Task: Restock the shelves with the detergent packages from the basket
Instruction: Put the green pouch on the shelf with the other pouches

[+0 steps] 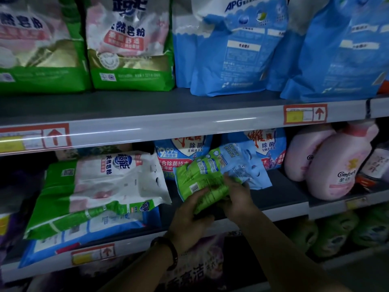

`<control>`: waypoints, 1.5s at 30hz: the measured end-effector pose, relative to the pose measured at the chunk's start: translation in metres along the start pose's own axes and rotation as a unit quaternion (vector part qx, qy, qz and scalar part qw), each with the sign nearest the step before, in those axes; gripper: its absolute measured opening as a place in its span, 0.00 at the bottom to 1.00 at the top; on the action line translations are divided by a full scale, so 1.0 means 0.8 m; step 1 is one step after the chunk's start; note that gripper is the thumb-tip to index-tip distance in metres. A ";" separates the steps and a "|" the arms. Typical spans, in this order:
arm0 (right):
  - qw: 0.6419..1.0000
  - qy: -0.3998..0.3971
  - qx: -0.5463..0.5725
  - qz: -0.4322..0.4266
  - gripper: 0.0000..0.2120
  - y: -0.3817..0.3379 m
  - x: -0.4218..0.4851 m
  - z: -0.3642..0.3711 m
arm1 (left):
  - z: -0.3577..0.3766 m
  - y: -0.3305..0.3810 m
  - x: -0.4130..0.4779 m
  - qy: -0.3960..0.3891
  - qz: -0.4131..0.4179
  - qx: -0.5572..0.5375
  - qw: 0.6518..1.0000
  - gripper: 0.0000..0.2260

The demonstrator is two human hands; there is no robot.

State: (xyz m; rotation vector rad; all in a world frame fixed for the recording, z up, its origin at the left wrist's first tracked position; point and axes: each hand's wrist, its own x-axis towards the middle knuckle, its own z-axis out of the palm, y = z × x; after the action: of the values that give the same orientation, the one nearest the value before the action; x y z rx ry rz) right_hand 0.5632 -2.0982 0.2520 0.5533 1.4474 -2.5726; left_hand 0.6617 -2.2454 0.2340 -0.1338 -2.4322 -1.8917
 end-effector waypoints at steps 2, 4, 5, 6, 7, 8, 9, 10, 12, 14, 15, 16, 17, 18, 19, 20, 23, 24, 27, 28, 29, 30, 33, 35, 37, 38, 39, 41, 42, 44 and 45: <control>0.999 0.007 -0.034 -0.006 0.18 -0.005 -0.002 0.003 | -0.004 0.000 -0.003 0.012 -0.007 -0.007 1.000 0.29; 0.998 0.013 -0.063 -0.010 0.20 -0.011 -0.006 -0.001 | -0.014 0.002 0.001 0.033 -0.022 -0.014 0.999 0.25; 0.998 0.023 -0.055 -0.009 0.22 -0.017 -0.013 -0.003 | -0.021 0.005 0.003 0.036 -0.030 -0.028 0.998 0.24; 0.999 0.032 -0.042 -0.011 0.23 -0.023 -0.020 -0.006 | -0.026 0.009 0.004 0.039 -0.030 -0.029 0.998 0.23; 0.999 0.030 -0.039 -0.015 0.22 -0.029 -0.029 -0.009 | -0.030 0.018 0.004 0.042 -0.030 -0.014 0.999 0.24; 0.999 0.019 -0.038 -0.020 0.21 -0.036 -0.038 -0.010 | -0.034 0.021 0.005 0.049 -0.025 0.003 0.998 0.25; 0.999 0.008 -0.038 -0.026 0.20 -0.042 -0.048 -0.013 | -0.038 0.023 0.003 0.066 -0.025 0.023 0.997 0.24; 0.999 -0.001 -0.041 -0.034 0.20 -0.046 -0.057 -0.015 | -0.042 0.025 0.001 0.085 -0.020 0.028 0.996 0.22; 0.998 -0.017 -0.045 -0.045 0.20 -0.054 -0.081 -0.018 | -0.053 0.021 -0.005 0.120 -0.027 0.037 0.992 0.19; 0.997 -0.044 -0.046 -0.047 0.20 -0.062 -0.109 -0.021 | -0.063 0.033 -0.018 0.134 -0.076 0.042 0.987 0.24; 0.996 -0.058 -0.050 -0.046 0.20 -0.066 -0.123 -0.022 | -0.068 0.036 -0.027 0.132 -0.097 0.027 0.986 0.26; 0.995 -0.073 -0.055 -0.045 0.20 -0.070 -0.138 -0.022 | -0.070 0.048 -0.040 0.124 -0.112 0.008 0.986 0.23; 0.993 -0.084 -0.064 -0.047 0.20 -0.073 -0.151 -0.022 | -0.071 0.064 -0.055 0.111 -0.128 -0.020 0.985 0.20; 0.992 -0.096 -0.072 -0.049 0.20 -0.075 -0.164 -0.022 | -0.072 0.075 -0.066 0.090 -0.136 -0.046 0.986 0.19; 0.989 -0.109 -0.083 -0.049 0.19 -0.076 -0.177 -0.021 | -0.074 0.081 -0.079 0.068 -0.148 -0.058 0.985 0.22; 0.987 -0.123 -0.094 -0.048 0.19 -0.075 -0.192 -0.019 | -0.076 0.087 -0.094 0.051 -0.151 -0.073 0.985 0.25; 0.980 -0.151 -0.124 -0.041 0.18 -0.065 -0.228 -0.013 | -0.085 0.089 -0.135 0.068 -0.154 -0.149 0.974 0.20; 0.979 -0.152 -0.131 -0.039 0.18 -0.060 -0.239 -0.009 | -0.086 0.092 -0.149 0.079 -0.153 -0.161 0.972 0.19; 0.976 -0.150 -0.152 -0.047 0.20 -0.038 -0.272 0.009 | -0.092 0.087 -0.192 0.110 -0.121 -0.180 0.970 0.24; 0.975 -0.148 -0.155 -0.052 0.21 -0.028 -0.283 0.014 | -0.096 0.080 -0.203 0.135 -0.099 -0.180 0.969 0.30; 0.975 -0.145 -0.156 -0.059 0.22 -0.018 -0.293 0.020 | -0.103 0.075 -0.213 0.162 -0.085 -0.179 0.967 0.35; 0.976 -0.140 -0.153 -0.065 0.22 -0.008 -0.304 0.026 | -0.111 0.075 -0.225 0.186 -0.064 -0.174 0.965 0.34; 0.977 -0.144 -0.143 -0.072 0.22 0.022 -0.329 0.046 | -0.148 0.084 -0.259 0.248 -0.027 -0.144 0.958 0.13; 0.975 -0.157 -0.147 -0.062 0.24 0.041 -0.342 0.064 | -0.175 0.095 -0.283 0.261 -0.015 -0.137 0.956 0.12; 0.970 -0.181 -0.155 -0.050 0.25 0.059 -0.358 0.087 | -0.202 0.105 -0.311 0.277 -0.004 -0.139 0.951 0.12; 0.967 -0.197 -0.156 -0.040 0.25 0.069 -0.369 0.099 | -0.217 0.106 -0.325 0.283 0.003 -0.140 0.949 0.13; 0.964 -0.211 -0.158 -0.025 0.24 0.078 -0.380 0.111 | -0.233 0.106 -0.338 0.293 0.007 -0.139 0.946 0.12; 0.953 -0.244 -0.175 0.031 0.19 0.096 -0.405 0.135 | -0.265 0.108 -0.365 0.319 0.012 -0.119 0.940 0.12; 0.942 -0.268 -0.188 0.069 0.18 0.106 -0.415 0.146 | -0.280 0.107 -0.378 0.327 0.013 -0.110 0.939 0.11; 0.920 -0.309 -0.210 0.120 0.21 0.131 -0.430 0.166 | -0.309 0.105 -0.402 0.346 0.007 -0.120 0.930 0.12; 0.909 -0.331 -0.214 0.132 0.22 0.143 -0.434 0.176 | -0.322 0.105 -0.414 0.354 0.004 -0.128 0.926 0.12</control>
State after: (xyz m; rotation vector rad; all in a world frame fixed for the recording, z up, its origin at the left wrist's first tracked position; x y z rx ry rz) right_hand 0.8829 -2.2981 0.3591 -0.1727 1.4666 -1.8598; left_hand 0.9975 -2.4854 0.3462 0.4503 -1.6997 -1.8144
